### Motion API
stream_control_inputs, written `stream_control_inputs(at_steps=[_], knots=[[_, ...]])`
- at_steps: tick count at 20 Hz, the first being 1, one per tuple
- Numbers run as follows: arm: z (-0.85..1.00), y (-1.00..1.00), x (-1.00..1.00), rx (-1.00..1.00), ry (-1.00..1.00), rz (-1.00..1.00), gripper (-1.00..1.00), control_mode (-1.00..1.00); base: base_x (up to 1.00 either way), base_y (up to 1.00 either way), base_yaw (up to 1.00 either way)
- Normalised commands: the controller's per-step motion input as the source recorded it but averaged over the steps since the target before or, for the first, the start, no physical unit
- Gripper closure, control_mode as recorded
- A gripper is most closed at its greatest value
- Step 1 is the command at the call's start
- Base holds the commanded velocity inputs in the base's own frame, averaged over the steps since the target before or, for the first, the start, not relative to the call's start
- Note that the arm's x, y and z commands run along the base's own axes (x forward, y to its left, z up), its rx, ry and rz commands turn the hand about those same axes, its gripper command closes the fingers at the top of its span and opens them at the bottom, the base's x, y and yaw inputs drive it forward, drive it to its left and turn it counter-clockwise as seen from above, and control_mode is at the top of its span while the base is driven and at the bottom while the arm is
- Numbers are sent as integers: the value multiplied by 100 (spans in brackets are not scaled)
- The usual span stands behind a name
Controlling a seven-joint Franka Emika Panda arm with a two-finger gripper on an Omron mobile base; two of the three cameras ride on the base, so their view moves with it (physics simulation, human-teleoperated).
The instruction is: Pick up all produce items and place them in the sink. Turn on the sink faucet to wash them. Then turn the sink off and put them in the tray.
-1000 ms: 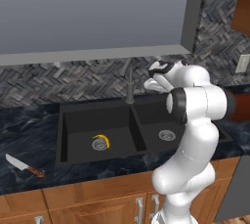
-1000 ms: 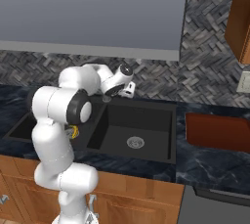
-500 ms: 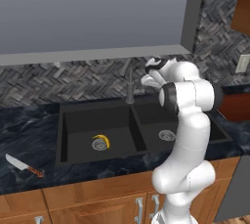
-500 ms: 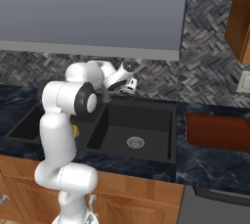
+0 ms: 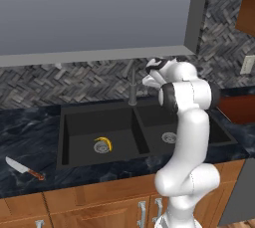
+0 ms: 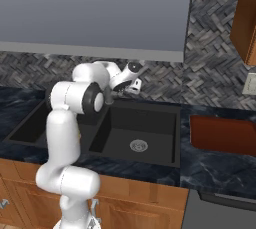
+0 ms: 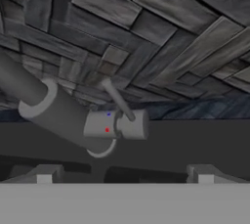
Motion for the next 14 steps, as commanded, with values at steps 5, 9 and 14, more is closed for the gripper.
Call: stream_control_inputs(at_steps=[5, 9, 14], knots=[[-28, 0, 17, 0, 0, 0, -100, -100, 0, 0, 0], [-20, 0, 18, 0, 0, 0, -100, -100, 0, 0, 0], [-12, 2, 18, 0, 0, 0, -100, -100, 0, 0, 0]])
